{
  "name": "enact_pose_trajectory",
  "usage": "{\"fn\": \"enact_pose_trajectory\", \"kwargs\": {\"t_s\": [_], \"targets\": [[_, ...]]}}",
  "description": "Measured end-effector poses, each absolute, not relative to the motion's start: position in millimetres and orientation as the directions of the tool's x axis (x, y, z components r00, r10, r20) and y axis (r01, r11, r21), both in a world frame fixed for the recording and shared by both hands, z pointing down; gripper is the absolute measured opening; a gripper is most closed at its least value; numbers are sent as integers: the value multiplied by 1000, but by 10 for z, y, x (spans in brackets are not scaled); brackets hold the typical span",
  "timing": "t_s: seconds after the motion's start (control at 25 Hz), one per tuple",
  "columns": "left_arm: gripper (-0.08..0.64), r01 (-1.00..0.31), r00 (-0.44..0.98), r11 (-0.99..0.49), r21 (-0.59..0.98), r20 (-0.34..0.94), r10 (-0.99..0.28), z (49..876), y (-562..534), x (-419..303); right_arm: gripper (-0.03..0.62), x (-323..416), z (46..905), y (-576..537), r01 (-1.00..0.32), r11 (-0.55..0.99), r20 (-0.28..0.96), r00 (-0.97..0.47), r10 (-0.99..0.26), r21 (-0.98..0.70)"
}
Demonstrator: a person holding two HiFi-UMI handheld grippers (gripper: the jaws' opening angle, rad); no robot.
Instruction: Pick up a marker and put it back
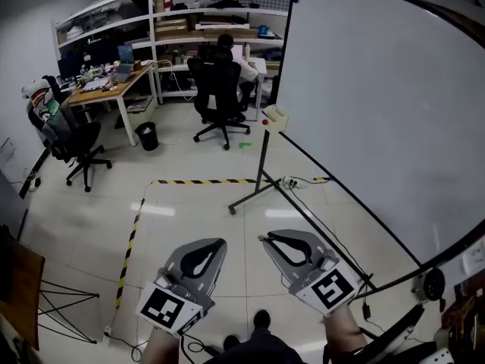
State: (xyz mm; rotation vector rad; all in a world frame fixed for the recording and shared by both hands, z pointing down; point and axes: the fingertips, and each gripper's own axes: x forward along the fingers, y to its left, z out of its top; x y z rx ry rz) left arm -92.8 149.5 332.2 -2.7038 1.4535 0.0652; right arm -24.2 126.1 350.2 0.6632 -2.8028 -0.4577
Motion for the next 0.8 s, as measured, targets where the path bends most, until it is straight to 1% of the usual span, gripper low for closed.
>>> {"fn": "enact_pose_trajectory", "kwargs": {"t_s": [0.2, 0.48, 0.64, 0.8], "targets": [[6, -813, 582, -581, -34, -80, -809, 3410, 1746, -1015, 37, -300, 3522, 1592, -421, 823, 180, -840, -513, 382], [5, -760, 649, -646, -65, -62, -758, 3385, 1863, -566, 37, 102, 3398, 1763, -475, 781, 154, -807, -570, 406], [5, -740, 672, -668, -84, -51, -739, 3397, 1937, -346, 37, 332, 3444, 1868, -507, 768, 140, -792, -594, 390], [5, -699, 715, -710, -90, -42, -698, 3389, 2022, 19, 37, 703, 3453, 1942, -550, 751, 132, -768, -627, 366]]}}
